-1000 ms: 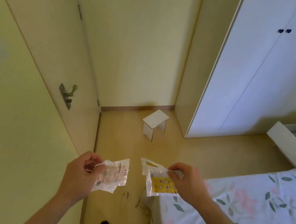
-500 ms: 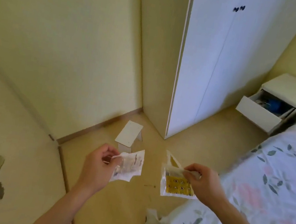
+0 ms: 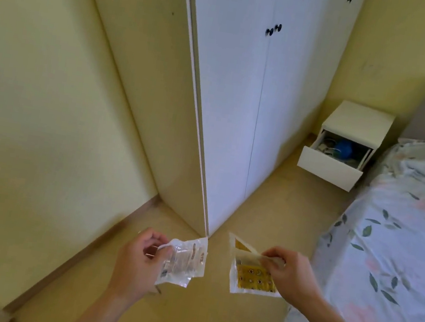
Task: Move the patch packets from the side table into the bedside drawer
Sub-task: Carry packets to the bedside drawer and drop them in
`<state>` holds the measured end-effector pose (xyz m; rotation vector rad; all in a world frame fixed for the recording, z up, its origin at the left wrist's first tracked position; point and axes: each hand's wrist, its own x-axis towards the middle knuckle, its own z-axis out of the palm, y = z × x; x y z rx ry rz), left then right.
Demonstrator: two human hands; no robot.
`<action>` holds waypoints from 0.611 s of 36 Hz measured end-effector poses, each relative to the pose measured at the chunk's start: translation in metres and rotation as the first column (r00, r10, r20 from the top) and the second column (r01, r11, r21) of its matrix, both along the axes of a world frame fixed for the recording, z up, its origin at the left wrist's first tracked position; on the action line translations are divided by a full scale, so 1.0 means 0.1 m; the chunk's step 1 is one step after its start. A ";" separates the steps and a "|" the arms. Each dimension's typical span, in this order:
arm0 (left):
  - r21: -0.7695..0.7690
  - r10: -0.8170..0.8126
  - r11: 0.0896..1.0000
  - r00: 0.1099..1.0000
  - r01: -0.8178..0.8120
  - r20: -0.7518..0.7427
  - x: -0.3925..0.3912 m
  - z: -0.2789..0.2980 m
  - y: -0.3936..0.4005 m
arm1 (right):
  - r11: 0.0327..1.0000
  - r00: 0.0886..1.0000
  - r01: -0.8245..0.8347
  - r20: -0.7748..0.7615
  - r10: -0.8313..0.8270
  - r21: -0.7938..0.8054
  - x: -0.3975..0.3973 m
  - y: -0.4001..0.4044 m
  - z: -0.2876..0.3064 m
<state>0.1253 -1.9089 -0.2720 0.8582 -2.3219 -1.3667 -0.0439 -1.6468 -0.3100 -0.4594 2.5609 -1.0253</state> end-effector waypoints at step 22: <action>0.044 -0.451 0.892 0.890 0.449 0.062 -3.99 -0.24 -0.95 | 0.941 0.938 0.339 -0.076 -0.337 0.007 -2.90 -0.43 0.19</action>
